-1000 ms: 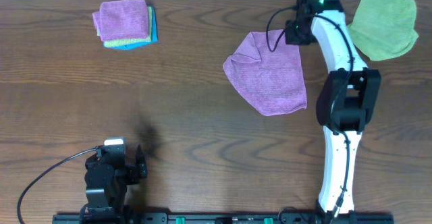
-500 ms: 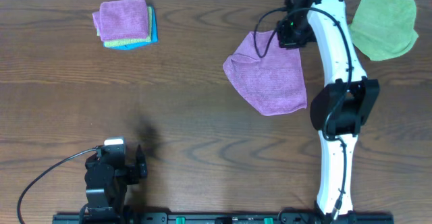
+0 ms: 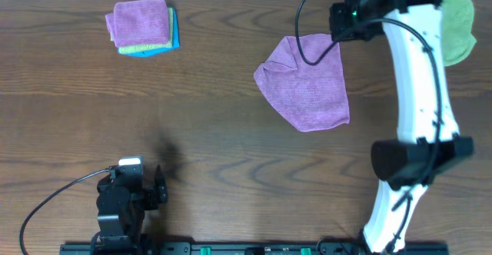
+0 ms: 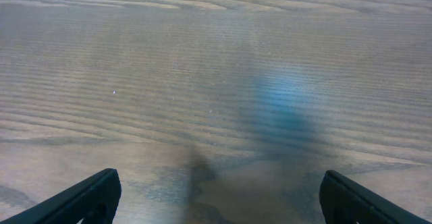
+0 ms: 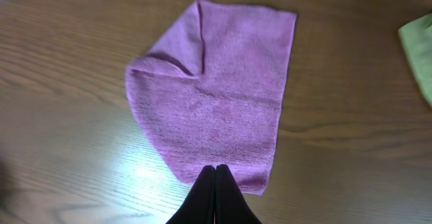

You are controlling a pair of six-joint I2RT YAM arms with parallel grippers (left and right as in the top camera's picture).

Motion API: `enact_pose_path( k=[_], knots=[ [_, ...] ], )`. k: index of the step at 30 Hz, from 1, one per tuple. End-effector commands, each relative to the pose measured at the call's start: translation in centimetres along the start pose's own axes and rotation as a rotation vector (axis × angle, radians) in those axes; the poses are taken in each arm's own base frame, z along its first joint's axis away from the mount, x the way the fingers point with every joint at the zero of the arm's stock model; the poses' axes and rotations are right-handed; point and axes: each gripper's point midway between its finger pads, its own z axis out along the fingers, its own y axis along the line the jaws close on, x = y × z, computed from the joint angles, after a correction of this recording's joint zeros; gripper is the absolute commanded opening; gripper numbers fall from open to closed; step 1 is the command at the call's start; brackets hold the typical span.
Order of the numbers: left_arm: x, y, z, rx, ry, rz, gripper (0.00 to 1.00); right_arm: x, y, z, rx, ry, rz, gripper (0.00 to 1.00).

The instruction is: Fold the cloth

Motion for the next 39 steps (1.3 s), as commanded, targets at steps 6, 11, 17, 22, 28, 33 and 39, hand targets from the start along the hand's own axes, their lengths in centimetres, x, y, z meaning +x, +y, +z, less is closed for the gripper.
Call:
enact_pose_path(
  k=[6,11,17,22,28,33,39],
  knots=[
    [0.6,0.2,0.1,-0.013,0.017,0.005,0.95,0.7,1.7,-8.2,-0.004,-0.165,-0.038,0.02],
    [0.6,0.2,0.1,-0.013,0.017,0.005,0.95,1.6,4.0,-10.7,-0.018,-0.246,-0.098,0.02],
    [0.6,0.2,0.1,-0.013,0.017,0.005,0.95,4.1,3.6,-10.8,-0.001,-0.273,-0.105,0.01],
    [0.6,0.2,0.1,-0.013,0.017,0.005,0.95,8.2,2.0,-8.9,0.013,-0.250,-0.063,0.01],
    [0.6,0.2,0.1,-0.013,0.017,0.005,0.95,11.5,1.4,-6.8,-0.006,-0.255,-0.025,0.01],
    [0.6,0.2,0.1,-0.013,0.017,0.005,0.95,12.5,1.3,-5.7,-0.015,-0.300,-0.025,0.01],
    [0.6,0.2,0.1,-0.013,0.017,0.005,0.95,14.6,1.4,-0.9,-0.029,-0.182,-0.021,0.01]
  ],
)
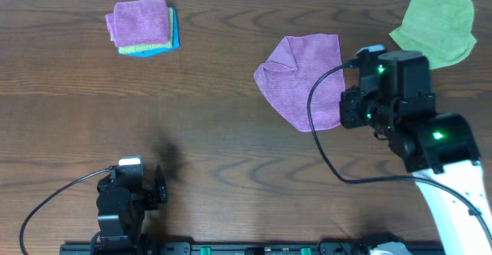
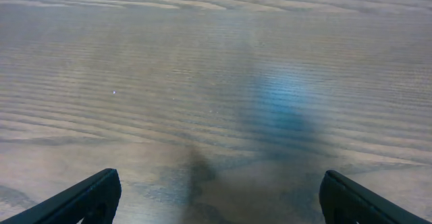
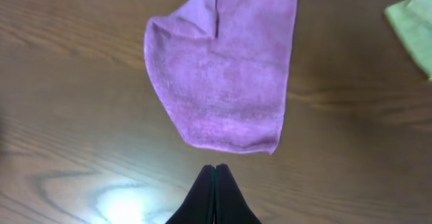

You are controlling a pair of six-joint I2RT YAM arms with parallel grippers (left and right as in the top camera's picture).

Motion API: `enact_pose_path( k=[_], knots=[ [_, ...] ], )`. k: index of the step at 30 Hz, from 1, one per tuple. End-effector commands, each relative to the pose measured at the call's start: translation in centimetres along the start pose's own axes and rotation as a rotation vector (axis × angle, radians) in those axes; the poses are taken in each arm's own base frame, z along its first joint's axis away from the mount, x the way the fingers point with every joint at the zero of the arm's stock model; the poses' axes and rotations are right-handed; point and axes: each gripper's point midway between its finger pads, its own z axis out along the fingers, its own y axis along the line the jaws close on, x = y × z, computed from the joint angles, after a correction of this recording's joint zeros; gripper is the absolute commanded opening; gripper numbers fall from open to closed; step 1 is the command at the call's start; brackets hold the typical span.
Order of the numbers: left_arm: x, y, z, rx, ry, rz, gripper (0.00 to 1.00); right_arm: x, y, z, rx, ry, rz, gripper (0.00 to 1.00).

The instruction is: Fold the cloth

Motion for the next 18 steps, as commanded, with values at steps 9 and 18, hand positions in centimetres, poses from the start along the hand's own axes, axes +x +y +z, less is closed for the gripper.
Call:
enact_pose_path(
  k=[9,18],
  knots=[
    [0.6,0.2,0.1,-0.013,0.017,0.005,0.95,4.1,-0.2,7.0,0.002,0.213,0.024,0.01],
    [0.6,0.2,0.1,-0.013,0.017,0.005,0.95,2.6,-1.5,2.9,0.078,0.081,-0.001,0.02]
  ],
)
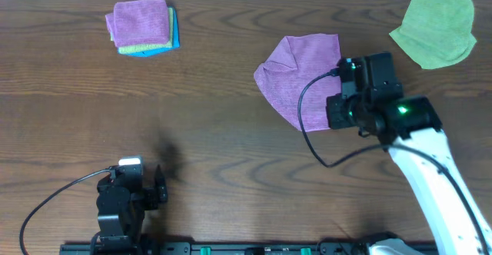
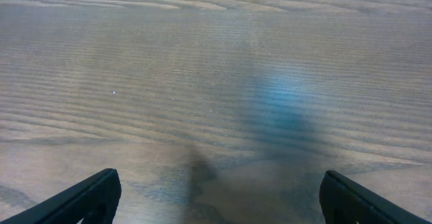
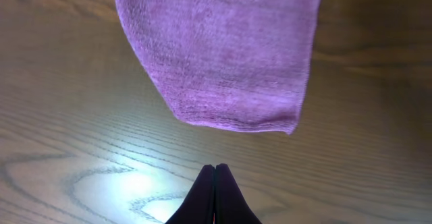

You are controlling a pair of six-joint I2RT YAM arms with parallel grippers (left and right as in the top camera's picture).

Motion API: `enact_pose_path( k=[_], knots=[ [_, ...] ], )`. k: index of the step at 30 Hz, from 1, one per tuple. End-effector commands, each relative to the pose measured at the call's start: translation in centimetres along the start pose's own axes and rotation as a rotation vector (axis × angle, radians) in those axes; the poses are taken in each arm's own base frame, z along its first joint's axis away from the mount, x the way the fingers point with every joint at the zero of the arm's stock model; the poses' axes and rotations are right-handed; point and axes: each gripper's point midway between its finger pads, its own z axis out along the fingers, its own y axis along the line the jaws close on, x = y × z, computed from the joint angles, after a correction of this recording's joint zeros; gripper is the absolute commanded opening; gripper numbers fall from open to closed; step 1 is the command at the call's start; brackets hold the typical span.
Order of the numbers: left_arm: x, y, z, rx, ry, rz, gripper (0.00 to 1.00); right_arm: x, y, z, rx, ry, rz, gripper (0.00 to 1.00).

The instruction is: Fold the cloth

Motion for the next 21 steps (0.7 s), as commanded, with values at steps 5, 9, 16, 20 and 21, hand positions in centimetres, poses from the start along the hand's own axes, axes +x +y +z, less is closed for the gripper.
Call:
enact_pose_path(
  k=[5,9,16,20,21],
  knots=[
    [0.6,0.2,0.1,-0.012,0.017,0.005,0.95,0.5,-1.7,-6.5,0.075,-0.171,0.007,0.01],
    [0.6,0.2,0.1,-0.012,0.017,0.005,0.95,2.6,-2.2,-7.2,0.077,-0.203,0.054,0.02],
    [0.6,0.2,0.1,-0.012,0.017,0.005,0.95,4.8,-2.1,-8.3,0.042,-0.292,0.099,0.01],
    [0.6,0.2,0.1,-0.012,0.017,0.005,0.95,5.3,-1.6,-7.5,0.008,-0.252,0.135,0.01],
    [0.6,0.2,0.1,-0.012,0.017,0.005,0.95,5.5,-1.6,-7.1,0.008,-0.230,0.156,0.01]
  ],
)
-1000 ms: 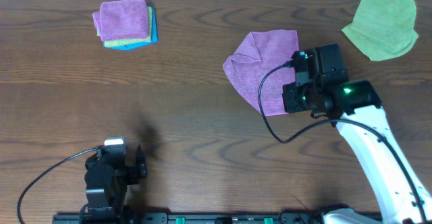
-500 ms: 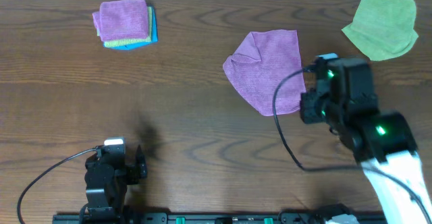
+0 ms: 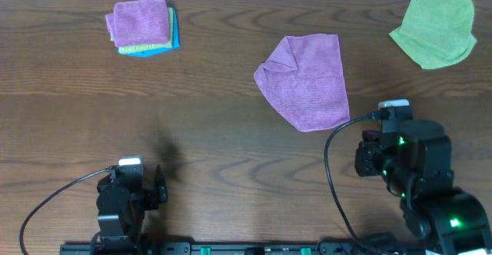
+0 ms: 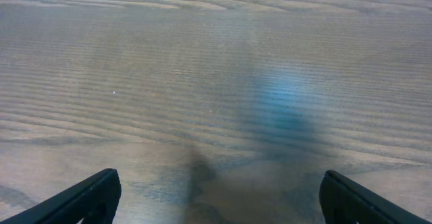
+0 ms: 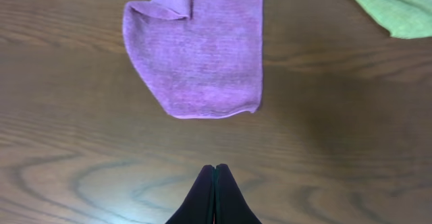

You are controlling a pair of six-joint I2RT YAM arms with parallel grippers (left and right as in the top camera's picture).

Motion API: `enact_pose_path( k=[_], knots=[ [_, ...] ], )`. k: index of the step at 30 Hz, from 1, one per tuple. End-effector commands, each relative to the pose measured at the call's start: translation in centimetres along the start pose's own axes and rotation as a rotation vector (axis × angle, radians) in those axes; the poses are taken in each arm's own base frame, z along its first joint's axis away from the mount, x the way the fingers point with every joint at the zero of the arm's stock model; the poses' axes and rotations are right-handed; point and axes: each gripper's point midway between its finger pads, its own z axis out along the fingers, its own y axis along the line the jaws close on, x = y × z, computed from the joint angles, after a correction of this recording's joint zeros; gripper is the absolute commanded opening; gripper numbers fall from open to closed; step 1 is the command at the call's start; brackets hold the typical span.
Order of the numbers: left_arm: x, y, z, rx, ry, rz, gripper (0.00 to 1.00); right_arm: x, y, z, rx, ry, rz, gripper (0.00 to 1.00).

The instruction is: Fold the cloth

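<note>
A purple cloth (image 3: 307, 82) lies flat on the wooden table, with its far left corner turned over onto itself. The right wrist view shows it (image 5: 199, 55) ahead of my right gripper (image 5: 214, 169), which is shut on nothing and stands over bare wood, well short of the cloth's near edge. In the overhead view the right arm (image 3: 400, 163) is at the front right. My left gripper (image 4: 216, 204) is open over bare wood at the front left, and no cloth shows in its view.
A green cloth (image 3: 436, 28) lies spread at the back right corner and also shows in the right wrist view as the green cloth (image 5: 398, 5). A stack of folded cloths (image 3: 144, 26), purple on top, sits at the back left.
My right gripper, still shut, was low at the cloth's near right edge. It now stands back toward the table's front, farther from the cloth. The cloth and left arm are unchanged.
My right gripper was shut over the cloth's far right part, the arm stretched to the back of the table. Then it was near the cloth's right side, then close to its near edge, and now back at the front. The cloth kept its shape. The left arm stayed still.
</note>
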Motion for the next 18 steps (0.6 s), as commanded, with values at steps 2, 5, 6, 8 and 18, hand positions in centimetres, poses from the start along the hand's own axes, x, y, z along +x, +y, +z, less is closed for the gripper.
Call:
enact_pose_path(
  k=[2,5,6,8,18],
  knots=[
    [0.6,0.2,0.1,-0.012,0.017,0.005,0.95,2.0,0.0,1.8,0.005,0.128,0.087,0.01],
    [0.6,0.2,0.1,-0.012,0.017,0.005,0.95,3.5,-0.2,2.8,0.032,0.227,0.125,0.01],
    [0.6,0.2,0.1,-0.012,0.017,0.005,0.95,4.4,-0.5,3.4,0.050,0.283,0.123,0.03],
    [0.6,0.2,0.1,-0.012,0.017,0.005,0.95,5.1,-0.2,4.5,0.053,0.344,0.178,0.45],
    [0.6,0.2,0.1,-0.012,0.017,0.005,0.95,5.1,0.4,7.2,0.062,0.393,0.290,0.99]
  ],
)
